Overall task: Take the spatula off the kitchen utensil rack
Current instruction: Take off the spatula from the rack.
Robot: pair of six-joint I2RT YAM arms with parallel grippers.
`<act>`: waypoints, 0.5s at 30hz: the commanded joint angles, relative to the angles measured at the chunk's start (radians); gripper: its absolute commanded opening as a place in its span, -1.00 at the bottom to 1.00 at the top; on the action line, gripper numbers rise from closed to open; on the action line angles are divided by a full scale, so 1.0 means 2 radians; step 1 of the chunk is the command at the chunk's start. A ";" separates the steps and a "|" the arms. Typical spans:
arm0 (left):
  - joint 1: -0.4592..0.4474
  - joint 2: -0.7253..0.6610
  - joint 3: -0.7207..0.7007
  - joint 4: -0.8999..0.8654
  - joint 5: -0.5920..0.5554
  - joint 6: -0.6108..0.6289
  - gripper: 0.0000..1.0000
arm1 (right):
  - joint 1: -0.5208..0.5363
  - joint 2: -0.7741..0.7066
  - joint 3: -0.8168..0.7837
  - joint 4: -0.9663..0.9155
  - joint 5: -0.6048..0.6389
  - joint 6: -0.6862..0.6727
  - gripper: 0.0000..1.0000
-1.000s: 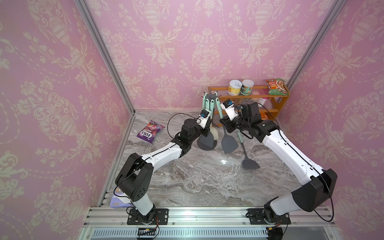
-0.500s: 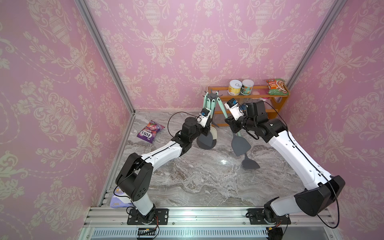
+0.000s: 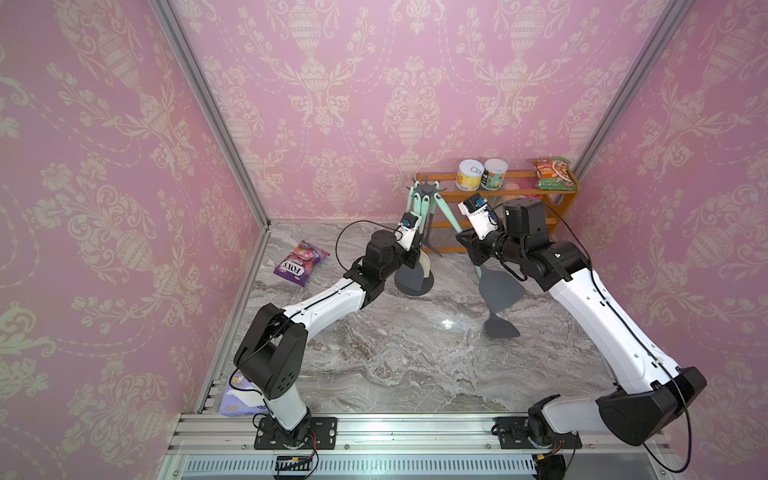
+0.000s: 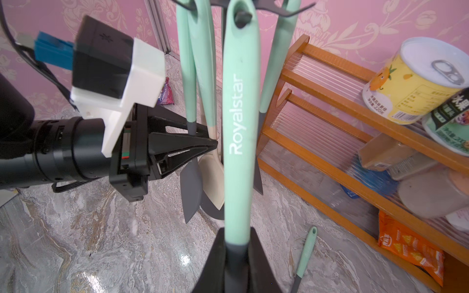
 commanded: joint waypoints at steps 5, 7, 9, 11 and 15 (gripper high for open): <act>0.006 0.010 0.026 -0.016 -0.031 0.028 -0.66 | -0.013 -0.046 -0.025 0.111 -0.053 0.002 -1.00; 0.006 0.010 0.028 -0.018 -0.029 0.027 -0.66 | -0.018 -0.052 -0.031 0.127 -0.062 0.009 -1.00; 0.007 0.010 0.030 -0.020 -0.029 0.027 -0.66 | -0.022 -0.055 -0.034 0.134 -0.063 0.012 -1.00; 0.008 0.010 0.031 -0.023 -0.028 0.026 -0.66 | -0.027 -0.058 -0.038 0.144 -0.069 0.020 -1.00; 0.008 0.012 0.034 -0.024 -0.027 0.023 -0.67 | -0.036 -0.065 -0.053 0.177 -0.080 0.040 -1.00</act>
